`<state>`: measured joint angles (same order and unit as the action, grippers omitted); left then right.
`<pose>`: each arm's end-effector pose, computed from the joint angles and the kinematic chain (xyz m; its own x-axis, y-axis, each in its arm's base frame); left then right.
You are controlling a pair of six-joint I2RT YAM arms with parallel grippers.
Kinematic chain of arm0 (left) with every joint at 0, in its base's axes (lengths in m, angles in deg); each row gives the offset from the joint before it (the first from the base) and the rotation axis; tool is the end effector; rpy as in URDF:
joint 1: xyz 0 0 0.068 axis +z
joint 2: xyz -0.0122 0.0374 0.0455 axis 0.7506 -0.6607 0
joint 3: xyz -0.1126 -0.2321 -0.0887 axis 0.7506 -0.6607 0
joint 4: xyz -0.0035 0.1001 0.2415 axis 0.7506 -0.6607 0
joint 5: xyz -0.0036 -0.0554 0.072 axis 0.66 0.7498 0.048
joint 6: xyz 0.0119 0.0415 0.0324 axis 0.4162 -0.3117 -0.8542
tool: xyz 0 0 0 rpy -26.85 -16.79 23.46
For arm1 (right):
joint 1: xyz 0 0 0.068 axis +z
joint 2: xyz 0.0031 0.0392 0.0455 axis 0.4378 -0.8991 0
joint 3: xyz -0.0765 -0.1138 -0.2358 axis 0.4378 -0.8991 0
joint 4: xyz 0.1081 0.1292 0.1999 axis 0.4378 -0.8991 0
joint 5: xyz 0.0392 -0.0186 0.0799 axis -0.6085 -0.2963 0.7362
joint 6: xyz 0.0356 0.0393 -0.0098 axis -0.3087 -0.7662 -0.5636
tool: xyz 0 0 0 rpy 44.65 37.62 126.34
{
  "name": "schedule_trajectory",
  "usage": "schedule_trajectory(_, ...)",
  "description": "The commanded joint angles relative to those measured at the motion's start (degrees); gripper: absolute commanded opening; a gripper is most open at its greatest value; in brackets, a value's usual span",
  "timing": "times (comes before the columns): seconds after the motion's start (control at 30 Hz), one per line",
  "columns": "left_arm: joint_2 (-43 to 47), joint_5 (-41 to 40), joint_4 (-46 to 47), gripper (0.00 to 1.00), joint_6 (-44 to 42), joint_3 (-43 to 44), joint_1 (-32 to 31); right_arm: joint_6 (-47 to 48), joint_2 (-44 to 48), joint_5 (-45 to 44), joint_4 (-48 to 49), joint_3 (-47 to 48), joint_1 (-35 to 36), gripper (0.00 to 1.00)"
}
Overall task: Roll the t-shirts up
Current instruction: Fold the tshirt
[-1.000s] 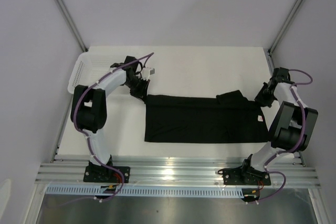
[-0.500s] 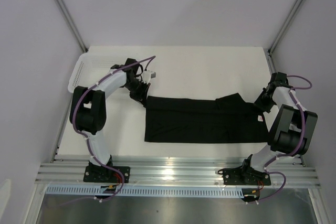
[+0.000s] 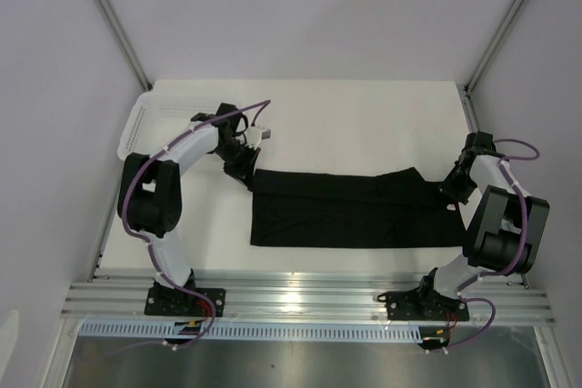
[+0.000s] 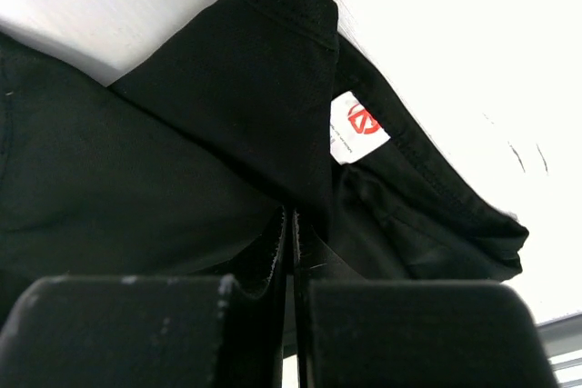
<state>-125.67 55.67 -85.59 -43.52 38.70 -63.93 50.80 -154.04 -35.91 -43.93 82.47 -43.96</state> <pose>0.3402 -0.1084 0.2024 -0.8360 0.4738 -0.2768 0.5468 0.7619 -0.3473 0.2790 -0.0921 0.1900 -0.7602 0.5810 -0.2908 0.5924 0.8036 0.0572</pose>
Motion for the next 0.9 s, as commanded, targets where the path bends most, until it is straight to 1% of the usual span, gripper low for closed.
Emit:
schedule_trajectory(0.0, 3.47, 0.6, -0.62, 0.01, -0.66, 0.23, -0.27, -1.23, 1.44, -1.76, -0.16, -0.71, 0.33, 0.0)
schedule_trajectory(0.2, 2.33, 1.57, -0.35, 0.01, -0.84, -0.82, -1.5, -2.2, 0.22, 0.44, 3.35, -2.56, 0.51, 0.0)
schedule_trajectory(0.4, 2.77, 1.13, -0.7, 0.01, -1.72, -2.32, -2.11, -1.67, -0.05, -1.75, 3.54, -1.95, 0.51, 0.0)
schedule_trajectory(0.57, 2.68, 3.06, -2.98, 0.01, -2.07, -3.11, -2.11, -1.58, -0.4, -2.99, 3.89, -0.63, 0.16, 0.0)
schedule_trajectory(0.63, 2.94, 3.5, -3.86, 0.01, -2.42, -2.15, -2.11, -1.58, -0.93, -3.16, 3.89, 0.07, 0.16, 0.0)
schedule_trajectory(0.77, 3.03, 3.06, -4.75, 0.01, -3.21, -1.79, -2.11, -1.67, -1.98, -2.99, 4.15, 0.16, 0.25, 0.0)
schedule_trajectory(0.87, 1.89, 1.4, -4.05, 0.01, -3.74, -3.2, -2.11, -1.49, -2.34, -3.16, 4.15, -0.19, 0.25, 0.0)
